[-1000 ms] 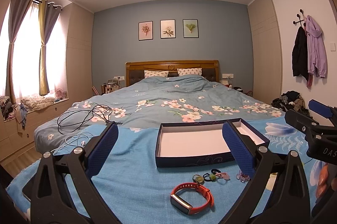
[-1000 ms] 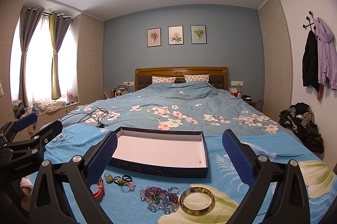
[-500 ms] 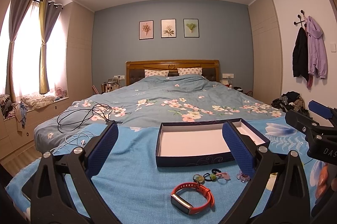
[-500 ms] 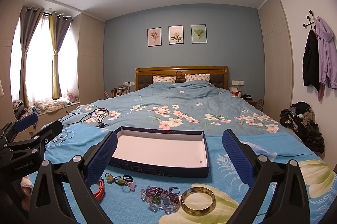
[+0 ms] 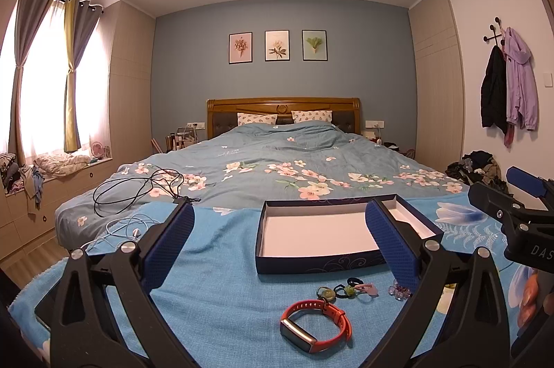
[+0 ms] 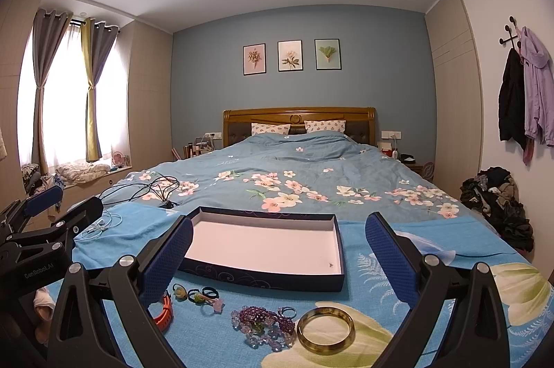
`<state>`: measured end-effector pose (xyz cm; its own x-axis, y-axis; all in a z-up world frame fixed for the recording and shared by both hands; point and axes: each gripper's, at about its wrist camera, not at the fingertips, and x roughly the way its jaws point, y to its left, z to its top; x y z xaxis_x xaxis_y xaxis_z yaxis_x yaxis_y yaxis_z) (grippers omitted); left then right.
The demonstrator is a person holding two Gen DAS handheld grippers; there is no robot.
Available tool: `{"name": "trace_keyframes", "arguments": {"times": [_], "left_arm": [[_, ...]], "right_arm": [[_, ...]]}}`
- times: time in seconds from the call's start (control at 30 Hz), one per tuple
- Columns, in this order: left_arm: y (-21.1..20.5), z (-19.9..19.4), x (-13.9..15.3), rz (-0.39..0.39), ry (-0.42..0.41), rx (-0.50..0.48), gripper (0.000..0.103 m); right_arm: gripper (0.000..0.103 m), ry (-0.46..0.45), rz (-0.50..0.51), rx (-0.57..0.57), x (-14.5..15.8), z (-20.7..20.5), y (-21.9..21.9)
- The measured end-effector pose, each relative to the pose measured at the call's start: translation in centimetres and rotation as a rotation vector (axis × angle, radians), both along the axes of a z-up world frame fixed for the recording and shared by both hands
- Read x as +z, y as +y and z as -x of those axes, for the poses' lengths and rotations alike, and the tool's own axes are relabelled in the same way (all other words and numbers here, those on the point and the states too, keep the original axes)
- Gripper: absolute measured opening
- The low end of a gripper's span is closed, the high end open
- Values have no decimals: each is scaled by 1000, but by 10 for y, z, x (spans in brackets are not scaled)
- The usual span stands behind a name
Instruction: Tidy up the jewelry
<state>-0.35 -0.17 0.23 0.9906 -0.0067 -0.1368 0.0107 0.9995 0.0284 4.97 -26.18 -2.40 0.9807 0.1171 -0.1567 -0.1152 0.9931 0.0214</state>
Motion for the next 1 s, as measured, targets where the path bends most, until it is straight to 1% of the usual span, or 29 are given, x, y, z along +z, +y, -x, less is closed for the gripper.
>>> {"name": "trace_keyframes", "arguments": {"times": [1.0], "left_arm": [[2, -2, -1, 11, 15, -1, 97]], "right_arm": [[96, 19, -5, 2, -1, -2, 0]]}}
